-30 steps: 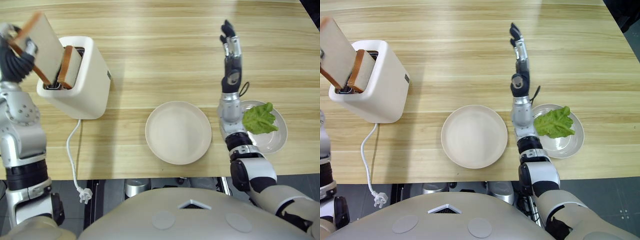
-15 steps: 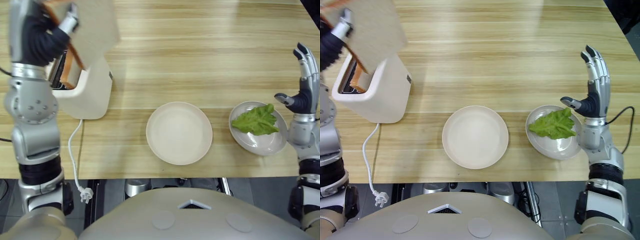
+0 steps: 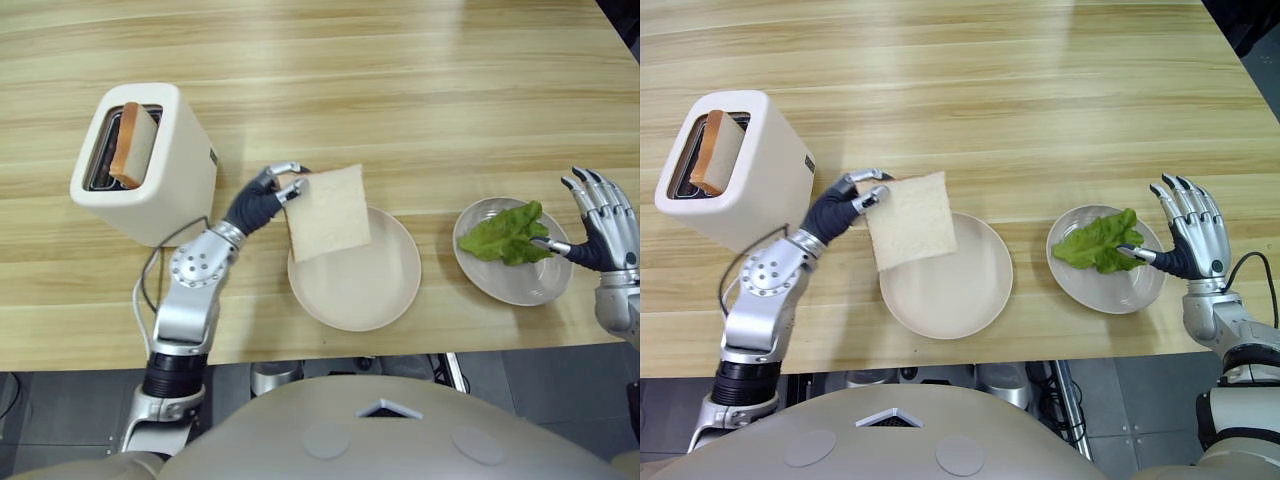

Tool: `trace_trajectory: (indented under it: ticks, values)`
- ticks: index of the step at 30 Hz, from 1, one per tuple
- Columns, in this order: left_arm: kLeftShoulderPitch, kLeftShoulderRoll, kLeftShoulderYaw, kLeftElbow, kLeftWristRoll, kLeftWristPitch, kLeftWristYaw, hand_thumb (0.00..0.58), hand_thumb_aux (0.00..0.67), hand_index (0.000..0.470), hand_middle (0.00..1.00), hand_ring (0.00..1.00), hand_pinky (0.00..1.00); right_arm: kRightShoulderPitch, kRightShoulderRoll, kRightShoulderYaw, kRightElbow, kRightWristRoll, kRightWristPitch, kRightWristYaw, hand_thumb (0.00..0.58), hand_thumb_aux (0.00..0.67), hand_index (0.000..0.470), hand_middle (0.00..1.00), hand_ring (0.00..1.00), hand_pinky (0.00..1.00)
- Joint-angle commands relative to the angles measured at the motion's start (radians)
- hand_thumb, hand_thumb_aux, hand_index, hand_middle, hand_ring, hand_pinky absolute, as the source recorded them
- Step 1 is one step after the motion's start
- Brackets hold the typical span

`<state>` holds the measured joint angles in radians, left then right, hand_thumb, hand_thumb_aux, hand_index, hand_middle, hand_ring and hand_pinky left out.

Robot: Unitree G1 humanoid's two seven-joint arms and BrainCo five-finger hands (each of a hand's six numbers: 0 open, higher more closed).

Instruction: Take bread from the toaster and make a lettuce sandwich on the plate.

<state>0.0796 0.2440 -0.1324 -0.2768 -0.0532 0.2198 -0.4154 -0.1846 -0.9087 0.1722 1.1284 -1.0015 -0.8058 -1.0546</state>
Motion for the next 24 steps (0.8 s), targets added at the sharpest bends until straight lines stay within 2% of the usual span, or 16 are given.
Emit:
trace_trajectory:
  ticks: [1,10,18,20,21,22,23,24]
  values:
    - [-0.013,-0.011,-0.043,0.091,-0.008,0.007,-0.027,0.580,0.670,0.460,1.00,1.00,1.00,0.003,-0.007,0.074,0.045,0.002,0.022,-0.021,0.000,0.000,0.000,0.00,0.00,0.00]
    - [0.024,0.014,-0.154,0.140,0.034,-0.015,-0.084,0.580,0.670,0.460,1.00,1.00,1.00,-0.018,0.002,0.192,0.085,0.010,0.060,-0.044,0.000,0.000,0.000,0.00,0.00,0.00]
    - [0.021,0.065,-0.220,0.207,0.171,-0.095,-0.032,0.580,0.670,0.460,1.00,1.00,1.00,-0.019,0.017,0.234,0.123,0.047,0.076,-0.022,0.000,0.000,0.000,0.00,0.00,0.00]
    - [0.015,0.074,-0.228,0.231,0.213,-0.118,-0.001,0.580,0.670,0.460,1.00,1.00,1.00,-0.022,0.017,0.240,0.122,0.058,0.073,-0.017,0.018,0.011,0.007,0.00,0.00,0.00]
    - [0.012,0.074,-0.228,0.240,0.226,-0.126,0.009,0.580,0.670,0.460,1.00,1.00,1.00,-0.024,0.016,0.244,0.121,0.062,0.072,-0.015,0.116,0.071,0.049,0.00,0.00,0.00]
    - [0.006,0.078,-0.230,0.250,0.249,-0.137,0.024,0.580,0.670,0.460,1.00,1.00,1.00,-0.026,0.016,0.248,0.122,0.066,0.072,-0.013,0.140,0.087,0.060,0.00,0.00,0.00]
    - [-0.001,0.079,-0.230,0.262,0.275,-0.149,0.046,0.530,0.473,0.325,1.00,1.00,1.00,-0.027,0.016,0.251,0.124,0.071,0.073,-0.012,0.220,0.142,0.097,0.00,0.00,0.00]
    - [-0.006,0.076,-0.228,0.272,0.288,-0.157,0.059,0.000,0.000,0.000,1.00,1.00,1.00,-0.028,0.016,0.253,0.126,0.077,0.075,-0.010,0.438,0.339,0.233,0.00,0.00,0.00]
